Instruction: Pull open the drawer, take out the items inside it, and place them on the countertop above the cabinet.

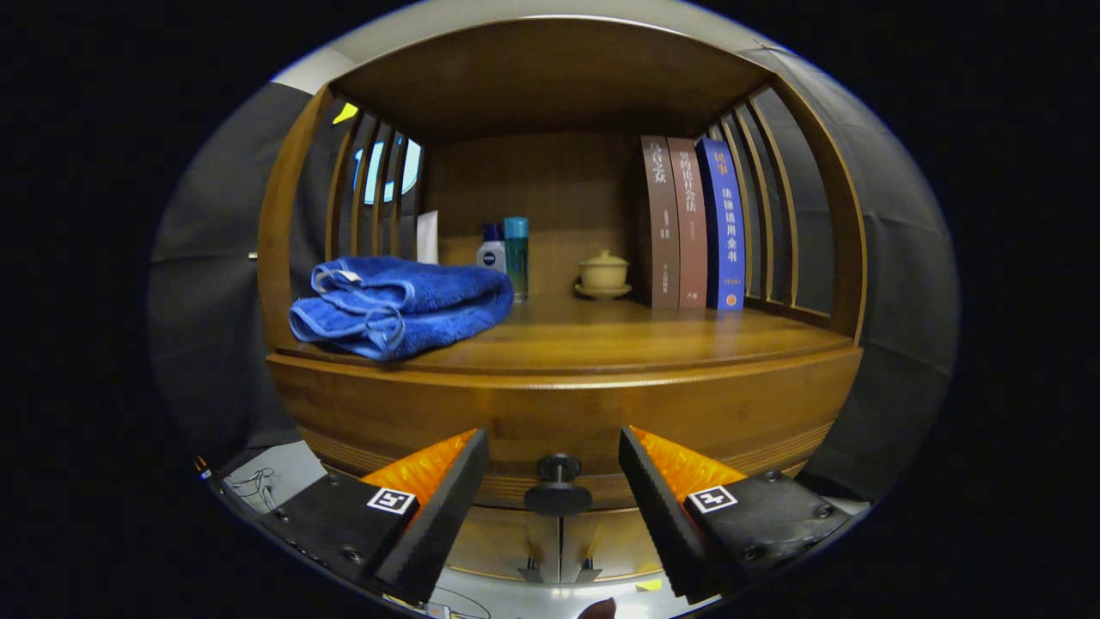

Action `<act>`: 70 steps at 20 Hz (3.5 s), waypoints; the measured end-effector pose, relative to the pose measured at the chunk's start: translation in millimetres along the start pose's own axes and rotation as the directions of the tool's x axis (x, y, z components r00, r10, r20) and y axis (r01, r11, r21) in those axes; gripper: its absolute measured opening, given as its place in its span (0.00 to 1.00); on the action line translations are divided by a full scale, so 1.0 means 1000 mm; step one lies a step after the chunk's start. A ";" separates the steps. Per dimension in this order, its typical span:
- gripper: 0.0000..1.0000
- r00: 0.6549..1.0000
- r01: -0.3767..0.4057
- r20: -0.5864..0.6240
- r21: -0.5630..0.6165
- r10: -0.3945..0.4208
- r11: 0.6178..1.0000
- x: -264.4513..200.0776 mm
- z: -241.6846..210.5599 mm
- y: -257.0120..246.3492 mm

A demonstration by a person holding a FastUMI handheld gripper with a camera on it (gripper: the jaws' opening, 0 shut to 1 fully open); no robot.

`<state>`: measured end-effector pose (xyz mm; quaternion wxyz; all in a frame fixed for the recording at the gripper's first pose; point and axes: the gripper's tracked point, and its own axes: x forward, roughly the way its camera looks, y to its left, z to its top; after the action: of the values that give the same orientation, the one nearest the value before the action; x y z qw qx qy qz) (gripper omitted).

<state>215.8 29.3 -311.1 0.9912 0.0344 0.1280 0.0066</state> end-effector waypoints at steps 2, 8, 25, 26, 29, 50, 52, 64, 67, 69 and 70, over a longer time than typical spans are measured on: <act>0.99 1.000 0.001 -0.011 -0.002 -0.001 1.000 0.002 -0.010 -0.001; 0.52 0.999 -0.001 -0.046 0.040 0.003 0.999 0.006 -0.027 -0.002; 0.28 0.999 0.002 -0.053 0.058 0.001 0.998 -0.073 -0.042 -0.002; 0.28 0.999 0.002 -0.054 0.060 0.001 0.998 -0.080 -0.043 -0.002; 0.27 0.999 0.005 -0.052 0.066 -0.002 0.998 -0.097 -0.046 0.000; 0.53 0.997 -0.018 -0.073 0.033 0.021 0.999 -0.137 -0.058 0.001; 0.83 0.996 -0.035 -0.081 0.002 0.035 0.999 -0.141 -0.052 0.005; 0.99 0.978 -0.161 -0.142 -0.065 0.150 0.985 -0.168 0.085 0.004; 0.99 0.957 -0.172 -0.253 -0.095 0.143 0.980 -0.146 0.093 -0.002; 1.00 0.932 -0.178 -0.335 -0.080 0.142 0.981 -0.128 0.092 -0.004; 0.99 0.917 -0.183 -0.373 -0.078 0.142 0.980 -0.120 0.089 -0.006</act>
<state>122.4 14.8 -195.5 0.9464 -0.0121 0.3063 0.1023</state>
